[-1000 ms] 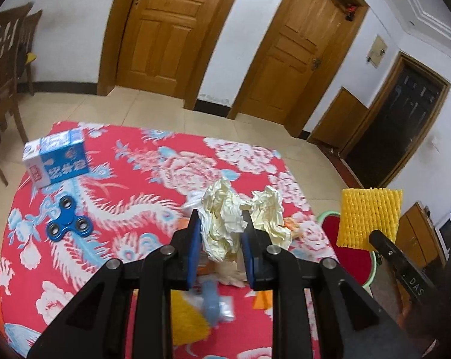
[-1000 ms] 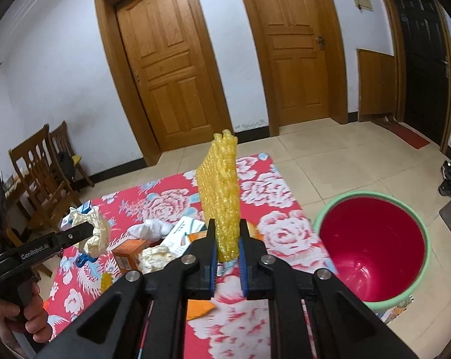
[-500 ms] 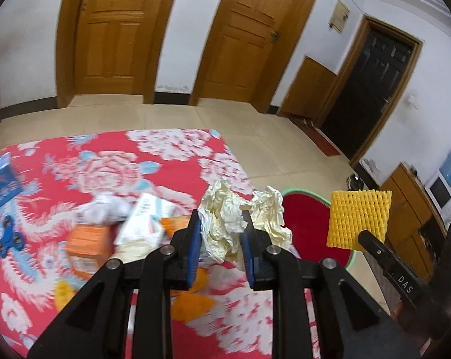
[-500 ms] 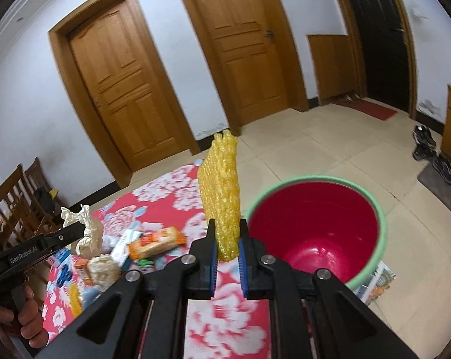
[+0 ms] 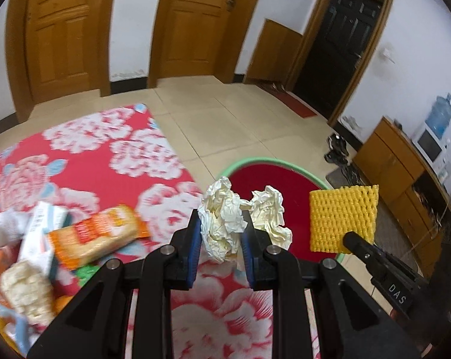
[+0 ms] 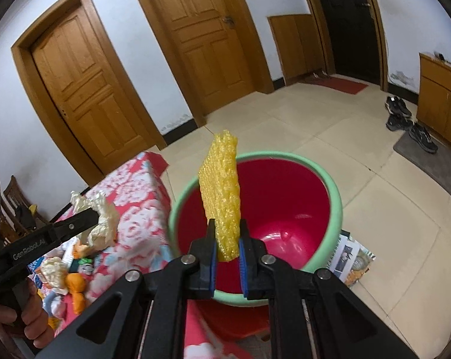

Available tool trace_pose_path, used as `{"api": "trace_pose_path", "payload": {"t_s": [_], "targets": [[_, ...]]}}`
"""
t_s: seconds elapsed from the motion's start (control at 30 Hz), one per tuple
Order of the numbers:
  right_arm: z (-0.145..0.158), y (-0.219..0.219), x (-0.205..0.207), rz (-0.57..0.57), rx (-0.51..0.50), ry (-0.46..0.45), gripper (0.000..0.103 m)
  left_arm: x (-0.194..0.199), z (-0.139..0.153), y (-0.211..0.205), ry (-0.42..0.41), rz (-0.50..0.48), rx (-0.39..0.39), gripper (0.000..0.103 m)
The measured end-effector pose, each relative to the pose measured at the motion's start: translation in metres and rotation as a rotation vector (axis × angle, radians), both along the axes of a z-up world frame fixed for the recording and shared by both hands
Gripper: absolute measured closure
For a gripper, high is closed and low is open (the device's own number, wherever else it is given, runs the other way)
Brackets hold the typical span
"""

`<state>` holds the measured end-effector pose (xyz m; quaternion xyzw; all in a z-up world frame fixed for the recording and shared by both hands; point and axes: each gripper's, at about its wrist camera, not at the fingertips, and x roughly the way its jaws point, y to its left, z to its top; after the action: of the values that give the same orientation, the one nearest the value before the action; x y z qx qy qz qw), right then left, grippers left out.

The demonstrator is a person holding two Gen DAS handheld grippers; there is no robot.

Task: Collect trash
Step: 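Carry the paper ball and foam net over the red bucket with both tools, then open both tools to drop the paper ball and foam net into the bucket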

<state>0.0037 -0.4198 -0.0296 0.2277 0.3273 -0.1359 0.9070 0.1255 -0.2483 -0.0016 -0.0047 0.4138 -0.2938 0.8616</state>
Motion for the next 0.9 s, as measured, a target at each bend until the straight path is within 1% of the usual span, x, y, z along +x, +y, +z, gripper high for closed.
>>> {"api": "trace_pose_path", "payload": {"t_s": [0.27, 0.33, 0.4, 0.43, 0.47, 0.5, 0.57, 0.67, 0.9], "targets": [[-0.023, -0.021, 0.000, -0.034, 0.017, 0.046, 0.088, 0.008, -0.027, -0.045, 0.037, -0.066, 0.042, 0.079], [-0.026, -0.023, 0.000, -0.041, 0.019, 0.053, 0.088, 0.009, -0.032, -0.052, 0.049, -0.065, 0.057, 0.076], [-0.028, -0.025, 0.000, -0.045, 0.018, 0.057, 0.088, 0.011, -0.036, -0.055, 0.060, -0.066, 0.063, 0.067], [-0.028, -0.026, 0.001, -0.045, 0.018, 0.058, 0.087, 0.011, -0.037, -0.056, 0.062, -0.066, 0.064, 0.064], [-0.028, -0.027, 0.001, -0.045, 0.020, 0.057, 0.083, 0.010, -0.038, -0.057, 0.061, -0.067, 0.065, 0.059], [-0.028, -0.027, 0.000, -0.046, 0.022, 0.056, 0.080, 0.010, -0.038, -0.057, 0.058, -0.068, 0.066, 0.056], [-0.028, -0.028, 0.000, -0.048, 0.027, 0.050, 0.068, 0.011, -0.038, -0.057, 0.050, -0.068, 0.071, 0.056], [-0.027, -0.028, 0.000, -0.048, 0.033, 0.046, 0.063, 0.010, -0.037, -0.055, 0.050, -0.061, 0.075, 0.056], [-0.014, -0.020, -0.008, -0.042, 0.014, 0.024, 0.059, 0.003, -0.026, -0.035, 0.053, -0.029, 0.052, 0.056]]}}
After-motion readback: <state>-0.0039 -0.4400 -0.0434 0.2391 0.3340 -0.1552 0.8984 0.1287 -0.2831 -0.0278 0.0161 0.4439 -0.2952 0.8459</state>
